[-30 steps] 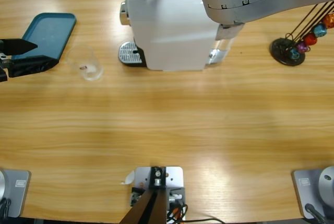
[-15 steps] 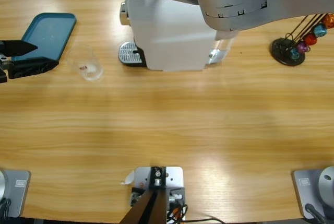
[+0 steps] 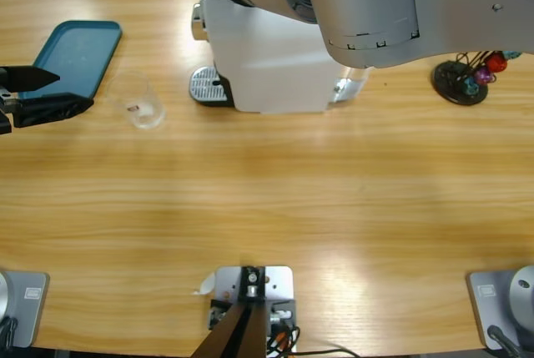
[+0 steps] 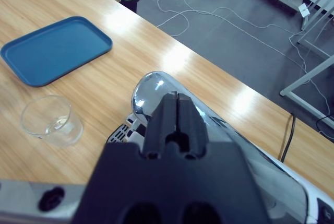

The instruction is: Pour coffee

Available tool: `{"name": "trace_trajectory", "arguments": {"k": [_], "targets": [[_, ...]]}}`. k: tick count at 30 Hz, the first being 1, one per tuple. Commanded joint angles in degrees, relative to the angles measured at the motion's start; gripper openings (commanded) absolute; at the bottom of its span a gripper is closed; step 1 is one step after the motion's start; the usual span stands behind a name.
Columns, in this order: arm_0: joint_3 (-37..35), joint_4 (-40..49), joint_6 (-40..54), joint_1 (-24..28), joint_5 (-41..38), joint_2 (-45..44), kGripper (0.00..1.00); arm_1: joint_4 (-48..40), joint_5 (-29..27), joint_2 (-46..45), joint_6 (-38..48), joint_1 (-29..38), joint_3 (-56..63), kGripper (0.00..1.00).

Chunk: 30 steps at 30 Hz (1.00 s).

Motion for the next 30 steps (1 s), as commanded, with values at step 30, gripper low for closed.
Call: {"name": "trace_trajectory", "arguments": {"k": [30], "targets": [[1.42, 1.98, 0.35, -1.59, -0.94, 0.68, 0.697, -0.4, 5.58, 7.28, -0.58, -7.02, 4.57, 0.0]]}}
